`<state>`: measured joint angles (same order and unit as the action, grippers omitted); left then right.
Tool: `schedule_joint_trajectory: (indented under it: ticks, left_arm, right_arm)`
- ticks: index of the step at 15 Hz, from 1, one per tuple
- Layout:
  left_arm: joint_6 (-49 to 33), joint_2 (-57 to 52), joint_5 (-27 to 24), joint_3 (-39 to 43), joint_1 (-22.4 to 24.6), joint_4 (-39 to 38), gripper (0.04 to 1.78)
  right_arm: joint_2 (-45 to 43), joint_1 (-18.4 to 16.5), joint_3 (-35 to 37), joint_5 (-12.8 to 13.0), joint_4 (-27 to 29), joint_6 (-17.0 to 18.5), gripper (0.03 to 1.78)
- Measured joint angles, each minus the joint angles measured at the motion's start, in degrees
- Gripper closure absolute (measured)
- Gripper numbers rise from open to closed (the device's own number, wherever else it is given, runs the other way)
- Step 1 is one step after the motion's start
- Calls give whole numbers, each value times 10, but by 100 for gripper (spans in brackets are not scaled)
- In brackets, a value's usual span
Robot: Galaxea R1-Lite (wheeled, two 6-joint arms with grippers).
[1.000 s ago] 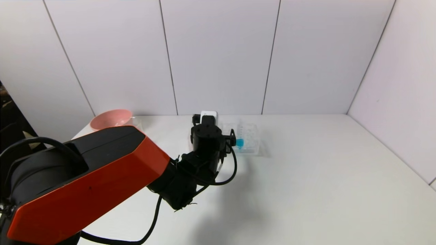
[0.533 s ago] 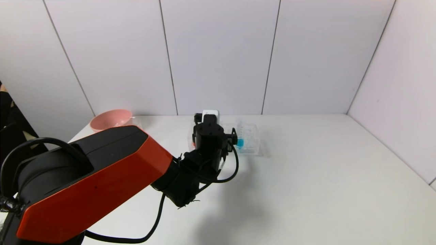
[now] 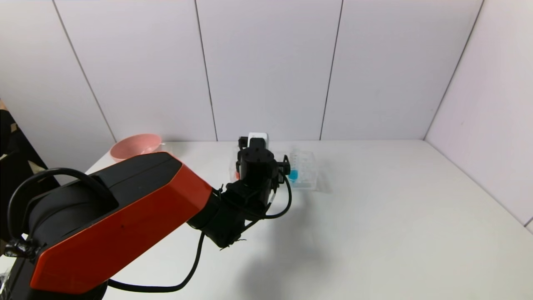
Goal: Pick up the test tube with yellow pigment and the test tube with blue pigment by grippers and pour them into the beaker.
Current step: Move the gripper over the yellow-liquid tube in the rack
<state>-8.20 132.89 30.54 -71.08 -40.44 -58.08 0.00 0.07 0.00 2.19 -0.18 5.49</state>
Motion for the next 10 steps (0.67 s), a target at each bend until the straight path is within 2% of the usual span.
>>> schedule_joint_trajectory:
  ticks: [10]
  left_arm:
    - [-5, 10, -8, -16, 6, 7, 6]
  right_arm:
    - [0, 0, 0, 0, 0, 0, 10]
